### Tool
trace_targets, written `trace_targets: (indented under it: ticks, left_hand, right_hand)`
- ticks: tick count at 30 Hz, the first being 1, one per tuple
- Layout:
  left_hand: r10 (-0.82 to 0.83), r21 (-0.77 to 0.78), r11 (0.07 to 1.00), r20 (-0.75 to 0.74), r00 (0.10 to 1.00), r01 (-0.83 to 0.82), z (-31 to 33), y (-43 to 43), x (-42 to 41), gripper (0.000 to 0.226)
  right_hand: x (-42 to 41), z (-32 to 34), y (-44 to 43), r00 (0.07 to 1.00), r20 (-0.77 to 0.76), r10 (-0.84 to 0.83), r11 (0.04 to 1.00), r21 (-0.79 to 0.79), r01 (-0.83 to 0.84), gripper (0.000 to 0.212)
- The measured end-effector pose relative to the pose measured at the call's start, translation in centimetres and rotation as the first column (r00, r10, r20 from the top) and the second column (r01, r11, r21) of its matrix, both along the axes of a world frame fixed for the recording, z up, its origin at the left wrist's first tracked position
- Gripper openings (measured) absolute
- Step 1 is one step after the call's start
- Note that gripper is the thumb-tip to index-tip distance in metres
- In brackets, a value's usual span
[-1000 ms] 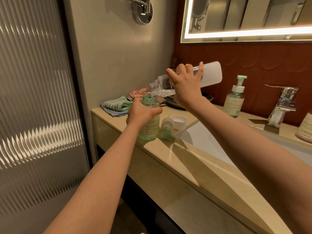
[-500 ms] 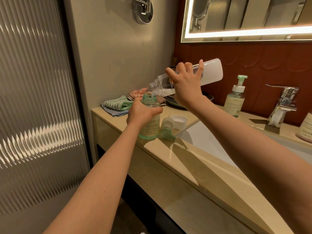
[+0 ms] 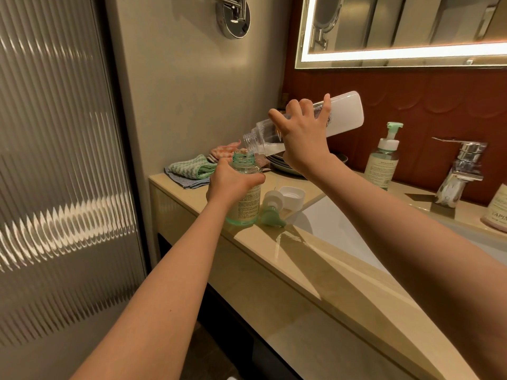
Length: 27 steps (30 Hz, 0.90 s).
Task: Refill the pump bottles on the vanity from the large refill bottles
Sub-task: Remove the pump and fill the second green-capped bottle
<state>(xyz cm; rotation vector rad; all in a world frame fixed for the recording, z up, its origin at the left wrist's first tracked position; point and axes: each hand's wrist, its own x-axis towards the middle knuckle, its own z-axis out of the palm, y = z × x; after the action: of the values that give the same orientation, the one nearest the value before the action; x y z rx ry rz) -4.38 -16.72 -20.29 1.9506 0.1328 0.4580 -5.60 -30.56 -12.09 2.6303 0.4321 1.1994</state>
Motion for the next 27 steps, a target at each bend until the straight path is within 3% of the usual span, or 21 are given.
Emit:
trace_targets:
  ticks: [13,17,21,27]
  left_hand:
    - [-0.006,-0.009,1.000,-0.006,1.000,0.005,0.17,-0.11,-0.30,0.082]
    - [-0.007,-0.005,1.000,-0.007,1.000,0.007,0.22,-0.11,-0.37,0.071]
    - [0.006,-0.011,1.000,-0.018,1.000,-0.006,0.38,-0.22,-0.57,0.083]
    - [0.003,-0.014,1.000,-0.024,1.000,-0.004,0.43,-0.27,-0.70,0.084]
  right_hand:
    - [-0.17,0.28,0.25,1.000,0.010,-0.005,0.999,-0.037,0.005,0.062]
    - [-0.12,0.30,0.25,1.000,0.020,0.002,0.999,-0.034,-0.002,0.060]
    - [-0.06,0.33,0.32,1.000,0.026,0.006,0.999,-0.038,-0.005,0.057]
    - [-0.13,0.43,0.34,0.999,0.029,0.016,0.999,-0.039,-0.015,0.054]
